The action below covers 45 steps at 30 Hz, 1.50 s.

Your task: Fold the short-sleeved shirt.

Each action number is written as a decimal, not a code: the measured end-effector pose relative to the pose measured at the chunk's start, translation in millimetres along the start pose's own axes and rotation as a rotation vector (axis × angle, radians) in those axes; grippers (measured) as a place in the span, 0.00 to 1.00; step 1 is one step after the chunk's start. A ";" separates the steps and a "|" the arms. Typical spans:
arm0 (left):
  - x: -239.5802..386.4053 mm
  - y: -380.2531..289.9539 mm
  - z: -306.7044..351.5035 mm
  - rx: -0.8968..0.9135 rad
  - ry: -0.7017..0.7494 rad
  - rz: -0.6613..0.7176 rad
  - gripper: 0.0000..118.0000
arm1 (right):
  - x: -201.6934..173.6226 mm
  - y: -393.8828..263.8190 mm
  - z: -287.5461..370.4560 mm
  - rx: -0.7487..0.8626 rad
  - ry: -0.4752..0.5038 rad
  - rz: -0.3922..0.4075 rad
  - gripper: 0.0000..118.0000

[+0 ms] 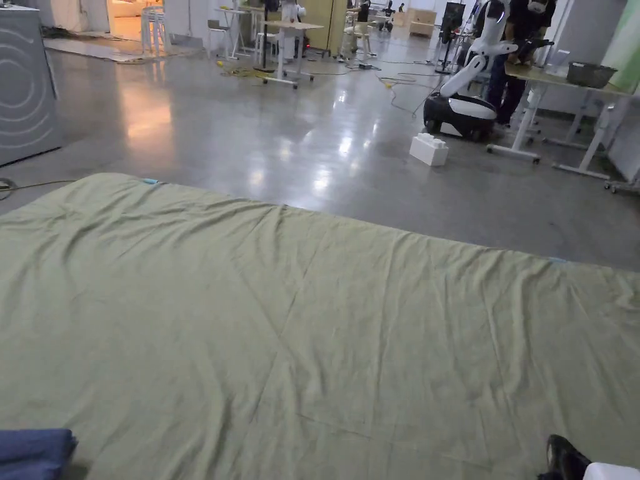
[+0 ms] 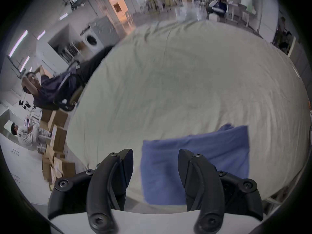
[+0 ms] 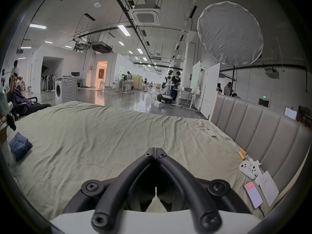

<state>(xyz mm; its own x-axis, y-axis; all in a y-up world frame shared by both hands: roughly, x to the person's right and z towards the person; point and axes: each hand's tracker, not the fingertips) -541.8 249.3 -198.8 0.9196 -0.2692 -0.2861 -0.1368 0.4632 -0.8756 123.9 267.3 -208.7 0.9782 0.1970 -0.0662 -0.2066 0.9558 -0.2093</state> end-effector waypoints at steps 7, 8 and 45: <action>102.1 -41.6 34.8 0.316 -0.131 0.030 0.48 | 1.0 -6.7 4.5 0.001 0.003 -0.029 0.00; 120.8 -50.4 42.7 0.362 -0.179 0.036 0.48 | 0.9 -8.3 5.0 0.000 0.004 -0.034 0.00; 330.9 -51.5 153.2 0.862 -0.223 0.143 0.02 | 11.8 -11.8 12.3 0.048 -0.023 -0.129 0.00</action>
<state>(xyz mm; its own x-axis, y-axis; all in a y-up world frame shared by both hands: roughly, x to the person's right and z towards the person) -174.1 265.8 -188.7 0.9773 -0.0316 -0.2094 -0.0147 0.9763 -0.2160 138.2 261.0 -195.0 0.9969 0.0761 -0.0189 -0.0782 0.9828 -0.1675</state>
